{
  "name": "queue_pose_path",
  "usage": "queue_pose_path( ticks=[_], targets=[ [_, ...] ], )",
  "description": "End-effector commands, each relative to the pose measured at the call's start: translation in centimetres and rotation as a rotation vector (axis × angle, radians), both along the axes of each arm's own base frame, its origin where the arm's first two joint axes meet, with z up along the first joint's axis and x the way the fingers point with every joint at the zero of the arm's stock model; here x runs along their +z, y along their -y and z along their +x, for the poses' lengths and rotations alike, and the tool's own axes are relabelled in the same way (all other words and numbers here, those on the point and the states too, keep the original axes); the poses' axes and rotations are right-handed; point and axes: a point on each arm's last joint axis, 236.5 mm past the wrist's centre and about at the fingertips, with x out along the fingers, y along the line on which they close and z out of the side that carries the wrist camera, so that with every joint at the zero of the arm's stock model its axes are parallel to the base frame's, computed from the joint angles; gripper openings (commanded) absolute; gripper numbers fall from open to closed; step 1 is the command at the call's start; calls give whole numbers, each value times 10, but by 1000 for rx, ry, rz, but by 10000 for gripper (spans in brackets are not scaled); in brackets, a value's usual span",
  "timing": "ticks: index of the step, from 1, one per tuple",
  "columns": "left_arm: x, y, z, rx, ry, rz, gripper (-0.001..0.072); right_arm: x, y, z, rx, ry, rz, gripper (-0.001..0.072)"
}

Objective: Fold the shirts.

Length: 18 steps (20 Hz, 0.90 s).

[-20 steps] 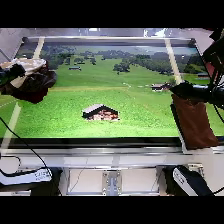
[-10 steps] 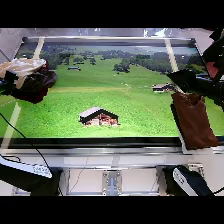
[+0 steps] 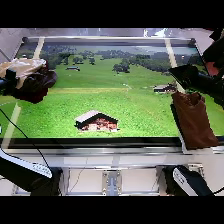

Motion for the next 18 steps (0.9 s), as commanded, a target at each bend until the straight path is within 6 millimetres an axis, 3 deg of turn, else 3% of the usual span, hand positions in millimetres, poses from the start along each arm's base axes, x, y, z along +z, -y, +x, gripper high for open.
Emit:
queue_pose_path(
  ticks=[1,4,5,6,7,8,11,13,18],
  targets=[
    [12,4,2,-19,13,-1,13,9,-2,2,-4,18,40,410],
    [47,5,0,-20,59,31,19,9,-3,2,-3,19,41,410],
    [58,1,-3,-15,73,45,152,9,-3,2,-3,19,41,410],
    [69,-3,-8,-19,81,71,572,9,-2,2,-4,19,41,410],
    [75,-8,-14,-18,80,70,694,9,-2,2,-5,20,42,411],
    [72,-9,-22,-31,62,51,694,10,-2,3,-7,21,43,410],
    [40,-9,-44,-80,-30,-51,694,12,1,6,-25,32,44,410],
    [21,-9,-48,-91,-66,-89,694,14,4,8,-40,42,48,410],
    [-7,6,-25,-74,-28,-201,694,17,3,9,-40,48,63,411]
  ],
)
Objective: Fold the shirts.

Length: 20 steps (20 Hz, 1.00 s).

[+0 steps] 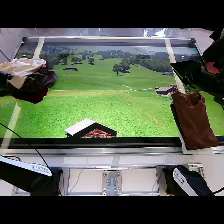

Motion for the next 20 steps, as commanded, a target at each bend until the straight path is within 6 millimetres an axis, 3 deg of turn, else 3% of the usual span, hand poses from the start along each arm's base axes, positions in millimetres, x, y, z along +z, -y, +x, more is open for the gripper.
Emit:
queue_pose_path(
  ticks=[1,3,4,6,11,15,18,20],
  targets=[
    [-17,14,18,15,37,-102,693,6,-1,1,-4,12,25,410],
    [-17,23,31,7,79,-116,686,10,-2,2,-7,21,48,410],
    [-12,29,37,0,109,-131,547,11,-2,2,-8,23,51,410],
    [2,35,45,-10,170,-154,4,11,-2,2,-8,23,51,410],
    [55,59,45,-80,264,-197,12,11,-2,2,-5,22,52,410],
    [116,107,25,-260,310,-206,13,17,-8,-3,26,27,44,410],
    [161,146,3,-402,347,-179,12,35,-16,-11,74,55,19,410],
    [184,161,-7,-443,365,-145,12,52,-19,-16,91,89,3,410]
  ],
)
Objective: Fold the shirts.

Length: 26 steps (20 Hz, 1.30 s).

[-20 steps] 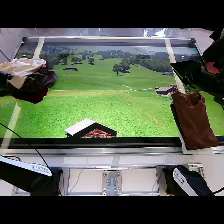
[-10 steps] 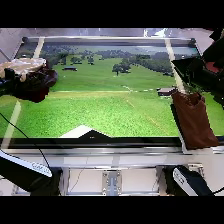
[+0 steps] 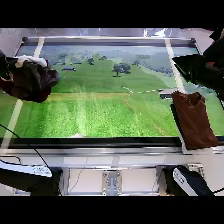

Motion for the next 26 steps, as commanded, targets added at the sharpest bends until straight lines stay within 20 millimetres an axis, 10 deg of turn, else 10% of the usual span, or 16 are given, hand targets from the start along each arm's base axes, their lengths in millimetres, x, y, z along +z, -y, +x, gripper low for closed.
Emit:
queue_pose_path(
  ticks=[1,7,12,15,19,20,21,22,26],
  targets=[
    [41,36,-22,-106,49,50,12,23,-7,-8,38,45,-27,410],
    [15,44,-39,-180,-54,144,12,37,-10,-14,55,73,-54,410],
    [-96,-44,-106,-54,-604,518,12,30,-11,-16,67,56,-77,410],
    [-113,-104,-147,63,-817,691,12,28,-14,-19,86,46,-79,410],
    [-109,-129,-154,157,-823,684,22,29,-15,-20,89,47,-73,411],
    [-106,-128,-147,168,-791,675,210,29,-15,-20,89,48,-73,411],
    [-101,-125,-137,178,-743,654,553,29,-15,-20,88,48,-73,411],
    [-94,-121,-125,192,-683,632,698,29,-15,-20,88,48,-73,411],
    [-56,-93,-68,201,-408,537,698,30,-13,-18,81,52,-71,411]
  ],
)
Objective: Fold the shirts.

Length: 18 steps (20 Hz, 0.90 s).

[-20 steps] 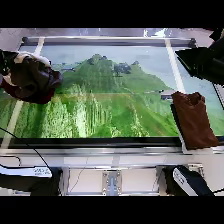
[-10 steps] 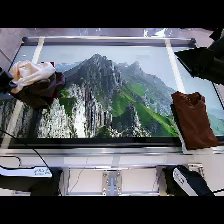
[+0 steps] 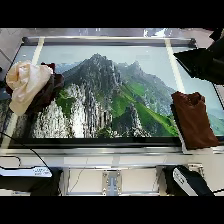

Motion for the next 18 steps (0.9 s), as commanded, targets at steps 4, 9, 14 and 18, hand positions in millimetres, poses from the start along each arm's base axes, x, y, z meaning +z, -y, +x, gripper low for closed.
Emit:
queue_pose_path(
  ticks=[4,9,14,18],
  targets=[
    [3,46,65,-218,129,96,699,10,6,8,-42,32,25,411],
    [-69,63,76,-246,-7,44,702,29,-1,5,-18,58,119,411],
    [-84,51,87,-215,17,62,701,38,-5,3,-4,69,163,411],
    [-89,50,91,-214,19,65,694,38,-5,3,-5,70,164,411]
  ],
)
